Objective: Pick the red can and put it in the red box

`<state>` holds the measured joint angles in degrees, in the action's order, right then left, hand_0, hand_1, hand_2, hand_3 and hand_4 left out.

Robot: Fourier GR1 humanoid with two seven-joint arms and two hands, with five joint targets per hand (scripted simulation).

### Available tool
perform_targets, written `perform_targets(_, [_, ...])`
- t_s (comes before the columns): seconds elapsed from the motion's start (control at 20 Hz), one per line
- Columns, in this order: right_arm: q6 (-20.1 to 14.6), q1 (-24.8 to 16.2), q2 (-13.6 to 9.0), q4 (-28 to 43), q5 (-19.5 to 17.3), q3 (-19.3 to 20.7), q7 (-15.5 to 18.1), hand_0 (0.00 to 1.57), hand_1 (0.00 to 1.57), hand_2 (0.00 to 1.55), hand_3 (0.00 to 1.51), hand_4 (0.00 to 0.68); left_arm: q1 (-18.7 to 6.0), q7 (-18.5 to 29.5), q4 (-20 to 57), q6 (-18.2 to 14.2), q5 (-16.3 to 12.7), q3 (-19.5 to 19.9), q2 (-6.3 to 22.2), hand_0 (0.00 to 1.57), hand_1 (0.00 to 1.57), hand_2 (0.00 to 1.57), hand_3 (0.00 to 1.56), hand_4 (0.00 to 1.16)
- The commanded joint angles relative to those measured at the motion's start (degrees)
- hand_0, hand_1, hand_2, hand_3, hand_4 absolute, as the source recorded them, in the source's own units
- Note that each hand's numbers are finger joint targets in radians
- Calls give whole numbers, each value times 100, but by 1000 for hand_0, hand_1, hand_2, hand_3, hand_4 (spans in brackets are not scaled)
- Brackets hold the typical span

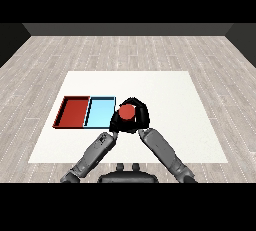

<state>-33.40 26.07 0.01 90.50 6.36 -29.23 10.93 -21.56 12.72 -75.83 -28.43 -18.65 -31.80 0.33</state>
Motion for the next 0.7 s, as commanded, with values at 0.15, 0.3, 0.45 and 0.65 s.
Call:
perform_targets(0.15, [287, 87, -142, -99, -559, -84, -771, 0, 0, 0, 0, 0, -152, 72, 18, -177, -27, 52, -32, 1571, 1571, 1571, 1499, 1127])
perform_targets(0.3, [464, 9, -5, -50, -747, 48, -843, 0, 0, 0, 0, 0, -362, 171, 315, -196, -126, 96, -32, 1571, 1571, 1571, 1499, 1127])
perform_targets(0.45, [550, 160, -3, -386, -674, 406, -549, 0, 0, 0, 0, 0, 148, 146, -94, -222, 204, -49, -31, 1571, 1571, 1571, 1496, 1129])
perform_targets(0.65, [328, -123, -2, 368, -826, 337, -932, 0, 0, 0, 0, 0, -275, 124, 172, -148, 33, 140, -32, 1571, 1571, 1571, 1502, 1133])
